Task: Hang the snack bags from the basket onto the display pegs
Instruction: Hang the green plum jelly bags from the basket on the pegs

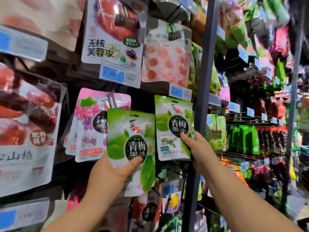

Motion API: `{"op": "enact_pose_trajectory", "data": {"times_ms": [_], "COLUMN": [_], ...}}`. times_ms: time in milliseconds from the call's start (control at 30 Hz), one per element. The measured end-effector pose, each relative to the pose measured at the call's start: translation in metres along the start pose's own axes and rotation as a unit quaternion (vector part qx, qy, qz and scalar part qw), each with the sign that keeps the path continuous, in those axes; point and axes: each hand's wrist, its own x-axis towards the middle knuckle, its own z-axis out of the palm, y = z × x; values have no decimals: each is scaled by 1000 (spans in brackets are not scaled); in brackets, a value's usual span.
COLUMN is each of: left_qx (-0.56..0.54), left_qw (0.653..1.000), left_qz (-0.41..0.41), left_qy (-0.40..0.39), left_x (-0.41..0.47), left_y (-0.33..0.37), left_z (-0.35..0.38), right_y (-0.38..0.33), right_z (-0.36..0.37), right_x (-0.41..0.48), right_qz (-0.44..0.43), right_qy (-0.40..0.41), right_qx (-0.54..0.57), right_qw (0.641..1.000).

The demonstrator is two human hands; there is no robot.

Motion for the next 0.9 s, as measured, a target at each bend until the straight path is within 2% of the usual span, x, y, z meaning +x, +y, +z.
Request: {"op": "enact_pose_trajectory", "data": {"times_ms": [133, 633, 900], "left_qx": [10, -8, -4], "left_qw": [1000, 1000, 1000], "left_qz": [13, 19, 9], "left_qy": [15, -18, -10], "left_x": [1, 0, 1], "left_y": [2, -4, -4], "left_z": [-3, 1, 2], "right_y": [0, -1, 1], "right_z": [4, 5, 0], "right_x": [12, 28, 34], "right_qz": [7, 25, 22], "right_qy": [-7, -11, -8], "right_qx": [3, 20, 26], "right_qw": [1000, 999, 999]}}
